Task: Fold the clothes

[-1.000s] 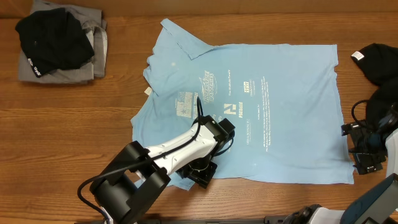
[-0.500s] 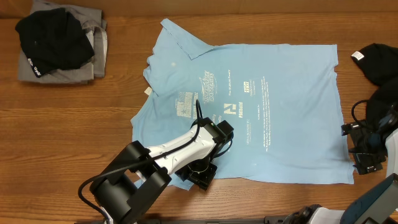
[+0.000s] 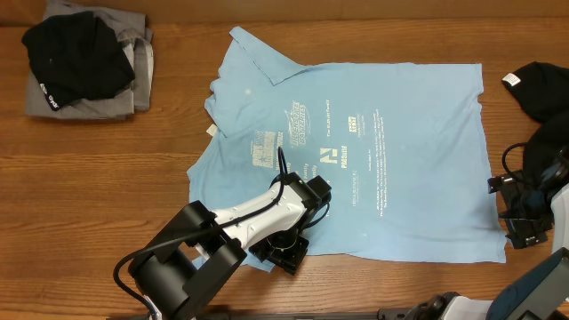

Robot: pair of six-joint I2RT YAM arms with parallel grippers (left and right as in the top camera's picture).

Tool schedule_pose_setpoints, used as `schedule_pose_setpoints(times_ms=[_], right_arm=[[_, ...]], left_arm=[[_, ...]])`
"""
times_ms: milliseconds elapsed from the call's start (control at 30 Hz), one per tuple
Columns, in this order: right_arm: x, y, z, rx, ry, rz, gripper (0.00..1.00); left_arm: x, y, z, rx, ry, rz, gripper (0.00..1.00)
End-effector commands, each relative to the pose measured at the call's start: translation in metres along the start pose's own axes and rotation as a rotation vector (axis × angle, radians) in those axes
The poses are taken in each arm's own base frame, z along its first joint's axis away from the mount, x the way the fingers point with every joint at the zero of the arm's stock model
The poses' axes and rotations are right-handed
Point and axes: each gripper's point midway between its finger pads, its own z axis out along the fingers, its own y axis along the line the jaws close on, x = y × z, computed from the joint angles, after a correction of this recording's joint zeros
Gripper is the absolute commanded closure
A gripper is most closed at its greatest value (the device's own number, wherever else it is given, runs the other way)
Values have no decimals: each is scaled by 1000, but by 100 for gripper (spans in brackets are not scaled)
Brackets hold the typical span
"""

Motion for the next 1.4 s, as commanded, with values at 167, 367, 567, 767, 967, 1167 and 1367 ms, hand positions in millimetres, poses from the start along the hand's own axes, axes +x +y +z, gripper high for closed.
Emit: schedule_pose_setpoints(times_ms=[167,367,567,767,967,1167,1367], right_arm=[[-6,5,-10,-30,-38,-8,0],[-6,5,-10,-30,-37,-8,0],[-5,5,-10,-28,-36,-8,0],[-5,4,-10,-28,-35,-8,0],[-5,4,-10,-28,-35,-8,0],[-5,4,-10,-28,-35,-8,0],[-6,5,-10,-28,-36,-8,0]], left_arm=[[3,-1,10,10,7,3,38],[2,5,12,-24,-1,-3,40],[0,7,12,-35,-12,-22,51],[0,8,13,-37,-14,-32,70],[1,12,13,-61,-14,-40,82],[2,13,12,-65,-7,-61,96],[4,10,-5,-70,8,-74,96]])
